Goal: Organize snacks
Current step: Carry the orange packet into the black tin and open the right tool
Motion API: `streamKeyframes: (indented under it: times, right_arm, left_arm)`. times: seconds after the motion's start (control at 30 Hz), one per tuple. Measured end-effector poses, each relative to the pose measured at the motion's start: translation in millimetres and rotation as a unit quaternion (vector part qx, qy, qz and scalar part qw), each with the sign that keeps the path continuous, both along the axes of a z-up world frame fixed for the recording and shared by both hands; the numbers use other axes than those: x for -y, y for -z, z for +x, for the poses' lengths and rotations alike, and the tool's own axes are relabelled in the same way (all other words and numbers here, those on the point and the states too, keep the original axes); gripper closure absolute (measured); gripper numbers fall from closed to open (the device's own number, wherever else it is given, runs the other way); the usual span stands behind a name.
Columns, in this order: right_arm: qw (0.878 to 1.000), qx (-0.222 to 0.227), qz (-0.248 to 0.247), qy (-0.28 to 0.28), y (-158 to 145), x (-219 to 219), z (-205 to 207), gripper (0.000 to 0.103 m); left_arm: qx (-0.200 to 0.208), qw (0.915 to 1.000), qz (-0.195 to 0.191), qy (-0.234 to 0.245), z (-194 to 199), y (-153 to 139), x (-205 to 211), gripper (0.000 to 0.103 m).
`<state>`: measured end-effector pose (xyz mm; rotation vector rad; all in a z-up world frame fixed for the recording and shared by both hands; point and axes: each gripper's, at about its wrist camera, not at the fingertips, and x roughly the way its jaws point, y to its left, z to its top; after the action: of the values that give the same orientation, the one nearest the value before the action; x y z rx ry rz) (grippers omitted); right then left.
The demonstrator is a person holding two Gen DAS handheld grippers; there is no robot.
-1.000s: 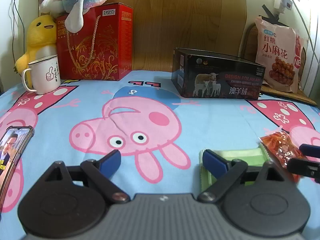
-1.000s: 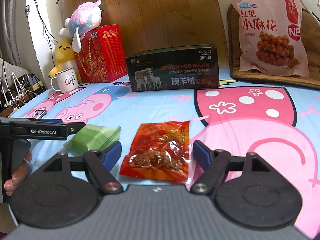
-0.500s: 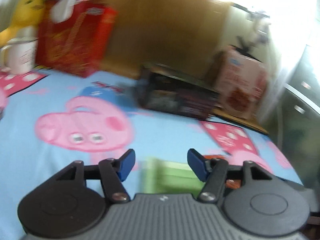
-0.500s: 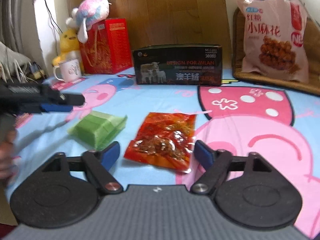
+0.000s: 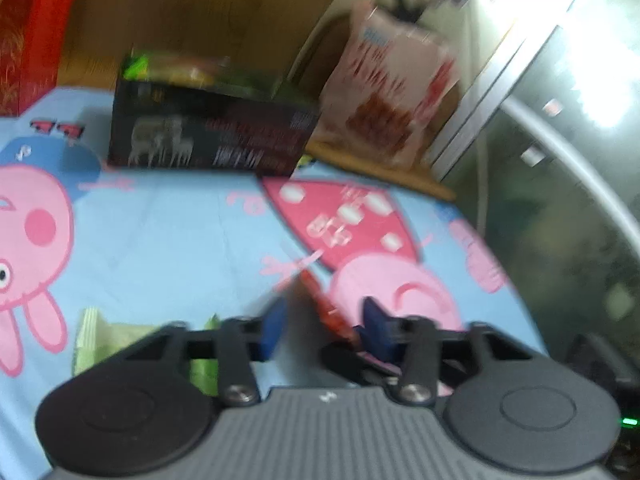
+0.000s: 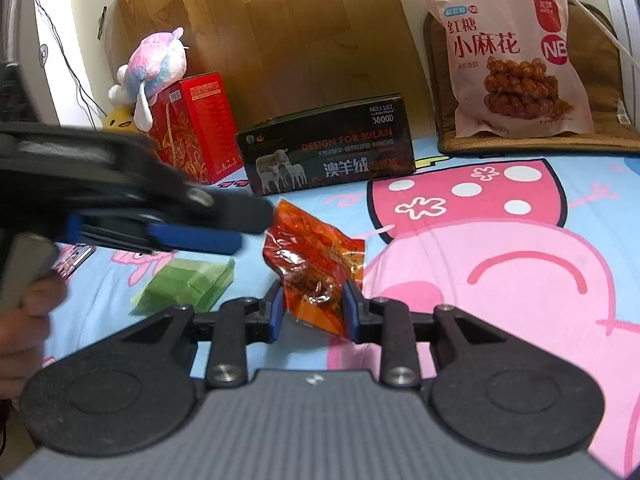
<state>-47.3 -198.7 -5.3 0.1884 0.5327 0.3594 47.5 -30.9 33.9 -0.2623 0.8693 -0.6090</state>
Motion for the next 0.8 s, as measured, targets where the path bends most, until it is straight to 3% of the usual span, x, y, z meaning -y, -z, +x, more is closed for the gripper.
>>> streamKeyframes:
  times: [0.03,0.07,0.17,0.3,0.5,0.67,0.8]
  right_arm:
    - [1.000,-0.001,0.003,0.001,0.1,1.5,0.0,0.070]
    - [1.000,-0.002,-0.001,0.003,0.5,0.7,1.0,0.070]
    - [1.000,0.015,-0.017,0.009,-2.1,-4.0,0.0,0.071]
    - [0.996,0.074,-0.049,0.013,-23.5,-10.9,10.3,0.071]
    - [0.980,0.156,-0.120,-0.007,-61.3,-28.3,89.1,0.071]
    - [0.977,0.155,-0.143,-0.028,-65.7,-65.0,166.0,0.071]
    - [0.979,0.112,-0.159,-0.064,-49.9,-93.0,215.0,0.057]
  left_arm:
    - [-0.009,0.9999,-0.014,0.001,1.5,3.9,0.6,0.077]
    - [-0.014,0.9994,-0.032,0.006,3.2,5.0,-0.7,0.088]
    - [-0.001,0.9991,-0.039,0.017,4.7,-3.7,-1.1,0.088]
    - [0.058,0.9970,-0.048,0.015,15.8,-33.0,-6.3,0.088]
    - [0.120,0.9904,-0.051,-0.046,75.4,-69.7,-22.9,0.088]
    - [0.127,0.9853,-0.018,-0.113,139.5,-66.5,-40.8,0.084]
    - [0.101,0.9778,0.067,-0.171,173.1,-42.5,-41.7,0.078]
